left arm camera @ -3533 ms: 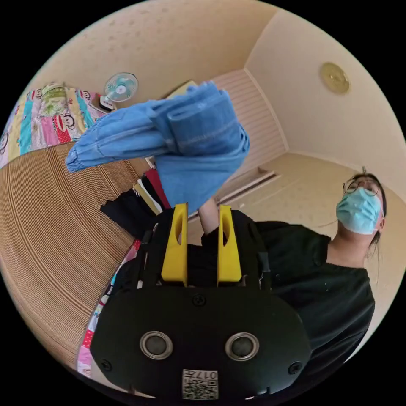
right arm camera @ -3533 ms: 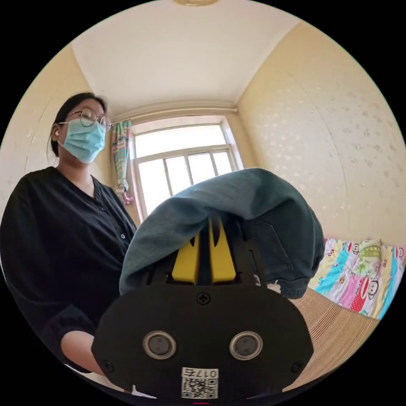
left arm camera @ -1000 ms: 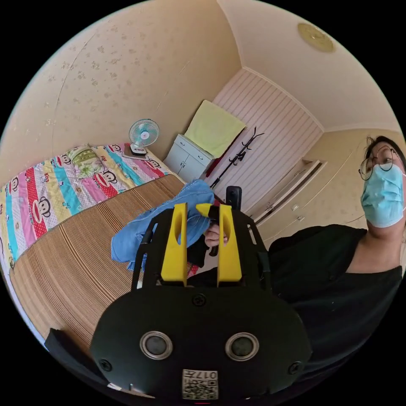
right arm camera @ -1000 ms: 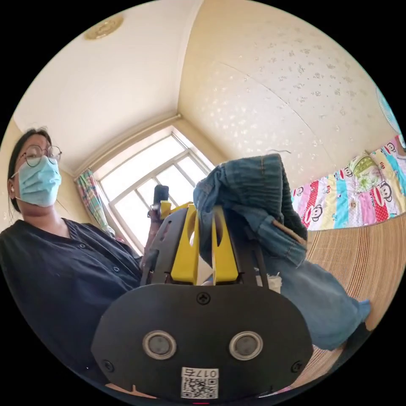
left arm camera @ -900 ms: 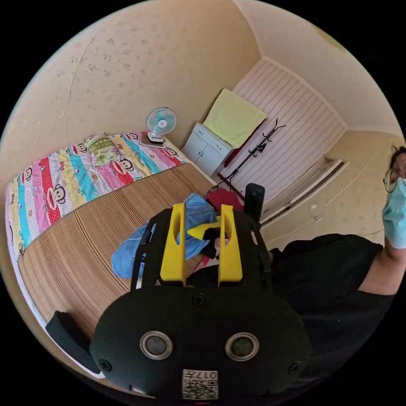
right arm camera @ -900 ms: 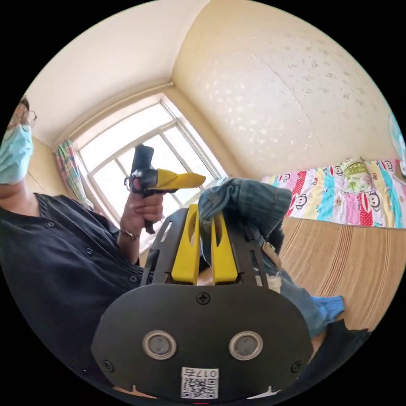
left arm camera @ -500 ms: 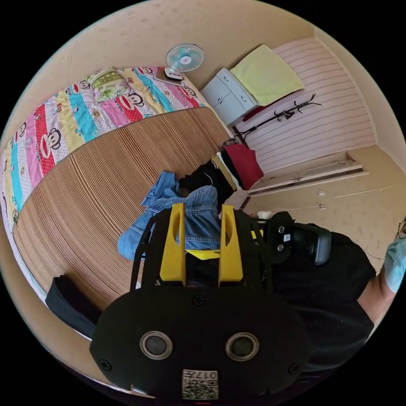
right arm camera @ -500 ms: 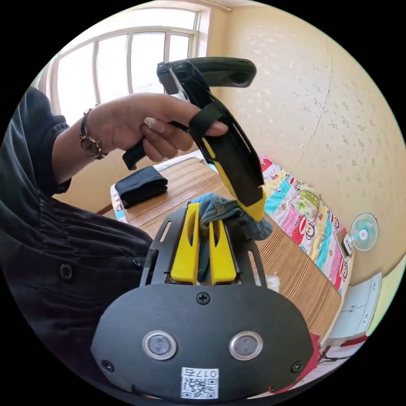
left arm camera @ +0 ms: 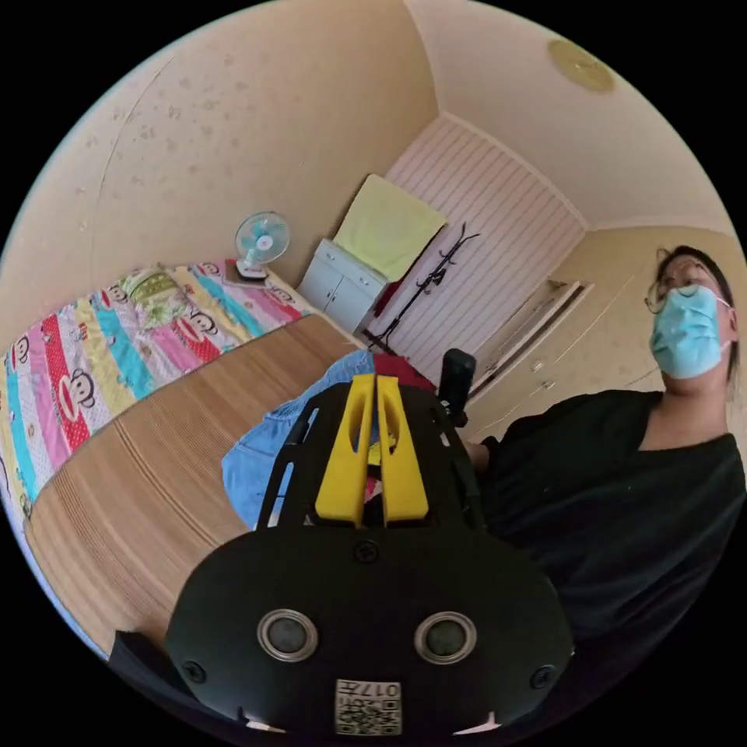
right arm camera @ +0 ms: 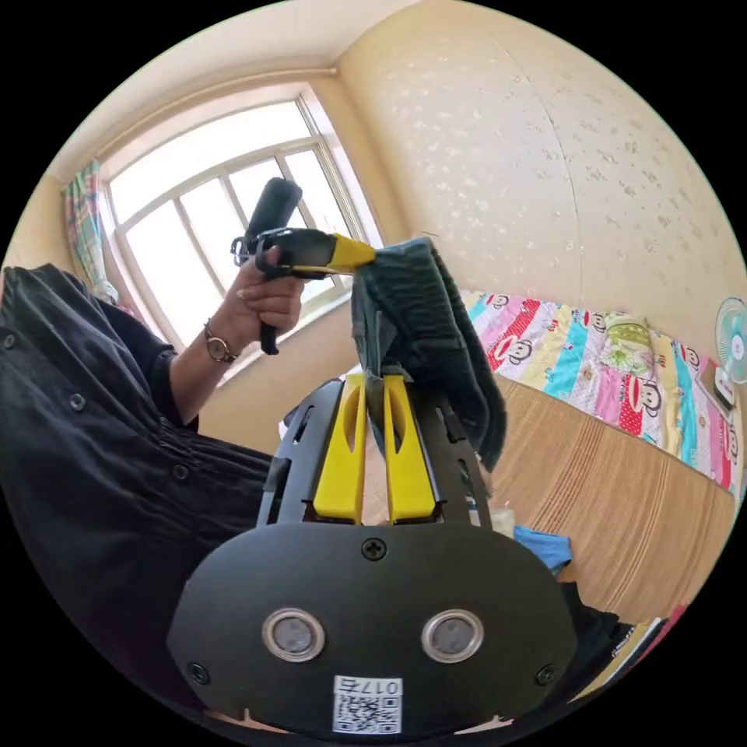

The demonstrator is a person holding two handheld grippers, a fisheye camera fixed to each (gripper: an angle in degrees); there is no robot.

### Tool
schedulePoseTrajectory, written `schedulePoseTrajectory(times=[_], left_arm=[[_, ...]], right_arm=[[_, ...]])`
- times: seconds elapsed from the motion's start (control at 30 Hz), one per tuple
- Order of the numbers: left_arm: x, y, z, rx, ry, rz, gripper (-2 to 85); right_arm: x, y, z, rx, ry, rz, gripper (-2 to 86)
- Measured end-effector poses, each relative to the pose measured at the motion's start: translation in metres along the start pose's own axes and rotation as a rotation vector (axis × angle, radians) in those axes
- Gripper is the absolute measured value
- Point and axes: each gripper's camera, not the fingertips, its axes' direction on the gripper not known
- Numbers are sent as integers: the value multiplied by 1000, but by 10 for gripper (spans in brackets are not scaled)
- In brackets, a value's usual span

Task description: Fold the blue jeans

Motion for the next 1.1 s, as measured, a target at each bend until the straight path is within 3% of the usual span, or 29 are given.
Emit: schedulePoseTrajectory(times=[0.07, 0.13, 0.23, 0.3, 0.47, 0.67, 0.83, 0.93, 1.1], left_arm=[[7, -7, -46, 285, 263, 104, -5], [-1, -13, -70, 368, 288, 82, -7], [-23, -15, -57, 148, -90, -142, -4], [-42, -3, -9, -146, -324, -291, 16], [-89, 38, 90, -513, -192, -542, 112], [-110, 51, 124, -743, -421, -611, 165], [-127, 64, 102, -667, -218, -712, 83], [-122, 61, 66, -463, -135, -700, 48], [-88, 16, -8, -114, 115, -465, 37]], right_arm=[[21, 16, -24, 72, -130, 45, 29], [28, 31, -37, 108, -138, 57, 28], [34, 48, -48, 133, -114, 122, 24], [33, 52, -46, 79, -82, 135, 22], [13, 60, -22, -71, -13, 109, 19], [-13, 64, -12, -158, 26, 42, 16], [-26, 75, -14, -215, 45, 26, 18], [-33, 78, -30, -185, 71, 13, 21], [-35, 78, -80, -17, 61, 52, 25]])
